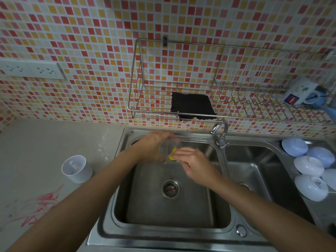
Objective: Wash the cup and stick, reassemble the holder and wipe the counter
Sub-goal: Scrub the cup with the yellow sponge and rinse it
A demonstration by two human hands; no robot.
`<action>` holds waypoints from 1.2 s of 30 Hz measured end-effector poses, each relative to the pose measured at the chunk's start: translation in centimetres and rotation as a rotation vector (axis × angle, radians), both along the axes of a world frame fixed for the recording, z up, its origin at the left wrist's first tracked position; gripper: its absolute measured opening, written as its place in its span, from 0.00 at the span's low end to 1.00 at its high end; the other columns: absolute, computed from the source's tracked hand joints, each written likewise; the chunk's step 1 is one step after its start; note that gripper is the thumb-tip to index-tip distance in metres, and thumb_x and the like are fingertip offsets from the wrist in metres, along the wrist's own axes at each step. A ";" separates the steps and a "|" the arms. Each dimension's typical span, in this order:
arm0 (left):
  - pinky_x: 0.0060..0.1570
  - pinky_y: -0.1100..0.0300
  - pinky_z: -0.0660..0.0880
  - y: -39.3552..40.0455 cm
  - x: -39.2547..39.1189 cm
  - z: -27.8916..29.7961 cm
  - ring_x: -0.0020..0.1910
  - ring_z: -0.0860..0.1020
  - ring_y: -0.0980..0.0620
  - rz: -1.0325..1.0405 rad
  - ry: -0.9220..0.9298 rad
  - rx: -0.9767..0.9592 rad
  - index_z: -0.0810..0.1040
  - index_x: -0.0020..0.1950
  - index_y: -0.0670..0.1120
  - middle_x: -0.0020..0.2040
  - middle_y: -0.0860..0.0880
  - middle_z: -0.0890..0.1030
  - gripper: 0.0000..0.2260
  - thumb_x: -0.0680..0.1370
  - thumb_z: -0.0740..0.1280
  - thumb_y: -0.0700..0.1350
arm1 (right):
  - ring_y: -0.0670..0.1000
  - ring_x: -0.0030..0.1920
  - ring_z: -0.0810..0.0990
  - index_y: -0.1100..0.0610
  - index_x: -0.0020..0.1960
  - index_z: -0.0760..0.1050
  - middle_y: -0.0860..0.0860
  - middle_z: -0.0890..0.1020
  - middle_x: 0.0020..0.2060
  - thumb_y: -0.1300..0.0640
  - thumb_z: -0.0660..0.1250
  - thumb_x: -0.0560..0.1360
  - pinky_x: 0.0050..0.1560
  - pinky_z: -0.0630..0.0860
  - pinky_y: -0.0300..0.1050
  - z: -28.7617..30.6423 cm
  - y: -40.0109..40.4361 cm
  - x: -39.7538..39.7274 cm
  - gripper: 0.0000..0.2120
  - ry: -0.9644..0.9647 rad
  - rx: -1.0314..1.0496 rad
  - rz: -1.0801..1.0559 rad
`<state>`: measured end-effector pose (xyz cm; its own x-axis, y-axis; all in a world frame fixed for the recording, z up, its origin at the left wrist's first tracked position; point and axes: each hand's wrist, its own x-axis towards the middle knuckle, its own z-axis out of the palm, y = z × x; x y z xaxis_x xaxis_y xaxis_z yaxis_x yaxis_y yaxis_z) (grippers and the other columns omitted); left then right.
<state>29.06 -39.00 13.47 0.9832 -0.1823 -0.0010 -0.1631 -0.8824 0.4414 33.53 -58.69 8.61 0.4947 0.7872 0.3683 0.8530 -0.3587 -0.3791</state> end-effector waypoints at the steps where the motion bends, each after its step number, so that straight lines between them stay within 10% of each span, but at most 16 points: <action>1: 0.57 0.73 0.61 0.0 0.0 -0.1 0.63 0.71 0.58 -0.012 0.011 0.006 0.70 0.71 0.49 0.67 0.52 0.74 0.33 0.68 0.78 0.46 | 0.35 0.53 0.78 0.54 0.57 0.82 0.47 0.83 0.55 0.66 0.68 0.74 0.55 0.76 0.38 0.2 0.2 -1.0 0.14 0.244 0.087 -0.060; 5: 0.59 0.67 0.67 0.3 -0.1 -0.8 0.64 0.72 0.54 -0.023 0.074 -0.014 0.70 0.71 0.51 0.67 0.52 0.74 0.33 0.67 0.77 0.44 | 0.32 0.52 0.78 0.53 0.57 0.82 0.46 0.83 0.55 0.61 0.68 0.76 0.50 0.71 0.26 0.2 -0.1 -1.8 0.11 0.636 0.171 -0.174; 12: 0.58 0.70 0.62 -0.1 0.6 -0.5 0.67 0.70 0.55 -0.016 0.112 -0.015 0.69 0.72 0.53 0.70 0.54 0.71 0.36 0.67 0.79 0.43 | 0.49 0.57 0.81 0.52 0.52 0.83 0.44 0.85 0.51 0.67 0.79 0.59 0.50 0.74 0.43 0.8 -1.2 2.8 0.23 -0.310 -0.252 0.115; 19: 0.53 0.73 0.64 0.1 0.7 -0.5 0.64 0.72 0.56 -0.062 0.123 0.032 0.69 0.71 0.55 0.67 0.55 0.73 0.35 0.66 0.78 0.44 | 0.47 0.56 0.80 0.56 0.56 0.82 0.49 0.84 0.53 0.66 0.69 0.73 0.62 0.72 0.37 0.5 0.0 0.0 0.13 0.179 -0.085 0.056; 24: 0.43 0.83 0.61 0.0 0.8 -0.6 0.60 0.71 0.61 -0.082 0.067 -0.004 0.70 0.70 0.55 0.67 0.56 0.73 0.35 0.66 0.79 0.42 | 0.50 0.56 0.78 0.53 0.54 0.82 0.44 0.84 0.52 0.66 0.74 0.64 0.48 0.72 0.49 -0.1 -0.4 0.7 0.20 -0.281 -0.235 0.048; 36: 0.59 0.63 0.65 0.7 0.3 -2.4 0.62 0.62 0.61 0.046 0.009 -0.124 0.65 0.69 0.59 0.66 0.63 0.70 0.35 0.65 0.76 0.50 | 0.52 0.51 0.80 0.57 0.49 0.82 0.48 0.84 0.48 0.58 0.59 0.81 0.45 0.71 0.45 -0.2 0.1 0.1 0.12 -0.451 -0.058 0.024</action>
